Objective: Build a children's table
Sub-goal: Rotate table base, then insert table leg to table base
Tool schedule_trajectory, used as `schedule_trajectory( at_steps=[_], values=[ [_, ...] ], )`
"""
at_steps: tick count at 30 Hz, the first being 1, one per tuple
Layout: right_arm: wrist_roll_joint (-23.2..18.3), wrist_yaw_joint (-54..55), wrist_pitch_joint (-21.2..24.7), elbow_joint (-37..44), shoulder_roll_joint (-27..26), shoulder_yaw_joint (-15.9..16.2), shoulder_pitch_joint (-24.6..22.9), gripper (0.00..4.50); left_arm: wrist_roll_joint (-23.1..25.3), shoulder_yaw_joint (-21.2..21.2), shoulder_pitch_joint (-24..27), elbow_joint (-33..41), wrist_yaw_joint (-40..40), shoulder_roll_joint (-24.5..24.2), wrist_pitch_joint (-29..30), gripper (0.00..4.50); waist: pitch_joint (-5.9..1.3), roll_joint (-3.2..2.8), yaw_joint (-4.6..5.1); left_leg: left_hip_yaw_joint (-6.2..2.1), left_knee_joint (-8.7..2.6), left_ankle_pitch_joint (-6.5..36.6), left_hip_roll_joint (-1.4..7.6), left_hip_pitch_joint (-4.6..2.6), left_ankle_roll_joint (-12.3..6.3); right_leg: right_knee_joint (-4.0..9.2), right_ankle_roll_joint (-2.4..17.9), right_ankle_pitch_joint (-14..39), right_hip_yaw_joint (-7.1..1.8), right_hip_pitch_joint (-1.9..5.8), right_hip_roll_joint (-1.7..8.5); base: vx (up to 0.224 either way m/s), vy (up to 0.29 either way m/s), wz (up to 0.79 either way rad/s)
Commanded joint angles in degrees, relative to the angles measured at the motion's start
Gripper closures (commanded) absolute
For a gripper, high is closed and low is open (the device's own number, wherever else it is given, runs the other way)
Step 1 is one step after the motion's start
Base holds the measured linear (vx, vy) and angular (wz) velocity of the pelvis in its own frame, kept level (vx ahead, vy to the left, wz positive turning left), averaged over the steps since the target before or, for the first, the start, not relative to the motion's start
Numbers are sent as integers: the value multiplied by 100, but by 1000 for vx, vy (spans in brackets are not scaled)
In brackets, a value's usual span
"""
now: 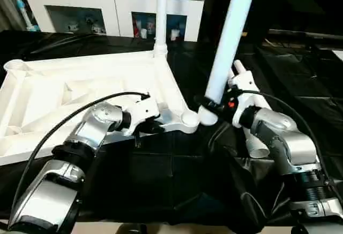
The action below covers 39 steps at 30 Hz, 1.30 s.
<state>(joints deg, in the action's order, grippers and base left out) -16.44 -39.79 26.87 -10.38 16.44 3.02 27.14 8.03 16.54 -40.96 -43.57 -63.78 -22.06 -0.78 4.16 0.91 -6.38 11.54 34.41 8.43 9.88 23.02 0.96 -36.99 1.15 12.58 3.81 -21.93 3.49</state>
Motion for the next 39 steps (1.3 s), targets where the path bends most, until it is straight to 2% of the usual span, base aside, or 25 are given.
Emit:
schedule_trajectory(
  at_steps=[1,3,4,6,7,8,9,11,13,14,18,22,23,24,25,27,28,30,33,39],
  values=[
    [-84,-105,25,-185,15,35,242,262,-121,24,230,225,-242,-32,7,447,-451,62,5,-220,-400,1301,415,-211,62,530,1055,1086,-340,174,641,0,0,0],
    [-169,-139,73,-393,-71,-19,342,262,-138,66,350,395,-317,-52,94,450,-453,30,36,-220,-397,1259,417,-214,76,512,1129,1026,-335,162,640,0,0,0],
    [-168,-158,52,-591,-119,-26,422,262,-123,89,426,475,-292,-56,102,450,-451,87,43,-207,-395,1247,416,-212,52,512,1155,994,-336,164,637,0,0,0],
    [-147,-225,17,-870,-174,-7,529,262,-120,111,528,591,-273,-65,131,450,-447,60,42,-203,-386,1200,407,-209,27,515,1160,1037,-336,160,643,0,0,0],
    [-123,-250,-17,-1013,-205,10,586,262,-128,108,569,663,-252,-68,162,450,-446,111,48,-198,-388,1180,409,-203,17,511,1151,1030,-334,166,637,0,0,0],
    [-141,-287,-6,-1143,-246,-1,638,262,-136,104,593,719,-245,-74,198,450,-441,79,38,-201,-389,1156,412,-206,7,512,1147,1055,-334,157,643,0,0,0],
    [-163,-328,18,-1325,-313,-13,720,262,-127,89,623,796,-192,-89,253,450,-444,112,44,-195,-391,1158,410,-207,7,514,1138,1078,-331,158,635,0,0,0],
    [-172,-342,84,-1362,-337,-4,751,262,-115,77,627,811,-142,-103,278,450,-442,87,39,-202,-401,1132,413,-205,7,501,1109,1071,-328,157,629,0,0,0],
    [-102,-388,106,-1333,-316,100,748,262,-106,70,622,784,-117,-119,256,450,-441,85,41,-199,-405,1179,416,-214,37,507,1075,1088,-334,151,631,0,0,0],
    [-89,-402,101,-1335,-311,125,750,262,-102,66,630,799,-115,-125,265,450,-442,102,38,-201,-412,1207,417,-221,58,507,1048,1114,-333,150,633,0,0,0],
    [-77,-463,48,-1447,-333,168,793,262,-90,53,695,952,-136,-165,350,450,-439,80,46,-206,-418,1326,419,-223,119,525,1022,1242,-341,140,642,0,0,0],
    [44,-495,-164,-1898,-412,159,923,262,-120,59,696,1050,-146,-157,427,450,-445,63,68,-208,-414,1375,415,-226,182,522,1089,1220,-344,135,638,0,0,0],
    [57,-486,-194,-1940,-419,154,927,262,-130,53,677,1036,-142,-144,425,450,-450,49,68,-210,-418,1355,418,-222,179,517,1094,1124,-345,145,635,0,0,0],
    [56,-479,-211,-1964,-424,145,926,262,-135,54,669,1029,-146,-139,417,450,-455,60,72,-212,-421,1327,420,-221,173,502,1099,1045,-343,151,623,0,0,0],
    [56,-471,-249,-2008,-434,131,922,262,-143,57,658,1015,-160,-137,402,450,-462,32,67,-209,-414,1293,415,-226,156,491,1132,924,-341,149,626,0,0,0],
    [60,-458,-288,-2055,-442,120,915,262,-144,60,647,1003,-160,-132,396,450,-466,51,66,-203,-411,1247,412,-219,132,483,1163,798,-338,161,618,0,0,0],
    [46,-452,-322,-2137,-458,99,903,262,-156,57,639,997,-163,-124,390,450,-465,29,66,-206,-416,1265,414,-222,127,478,1177,788,-336,158,617,0,0,0],
    [-7,-486,-380,-2314,-496,57,865,262,-174,50,634,1010,-157,-112,412,450,-461,47,66,-203,-413,1345,414,-226,137,496,1187,873,-341,159,627,0,0,0],
    [-34,-545,-464,-2477,-521,16,843,262,-184,42,639,1035,-157,-107,441,450,-457,42,66,-210,-415,1390,419,-226,147,506,1187,985,-340,160,630,0,0,0],
    [-157,-631,-799,-2546,-516,-159,479,262,-254,-76,631,1030,-67,-77,488,450,-460,42,50,-204,-417,1383,427,-228,111,503,1188,905,-344,160,636,0,0,0]
  ],
)
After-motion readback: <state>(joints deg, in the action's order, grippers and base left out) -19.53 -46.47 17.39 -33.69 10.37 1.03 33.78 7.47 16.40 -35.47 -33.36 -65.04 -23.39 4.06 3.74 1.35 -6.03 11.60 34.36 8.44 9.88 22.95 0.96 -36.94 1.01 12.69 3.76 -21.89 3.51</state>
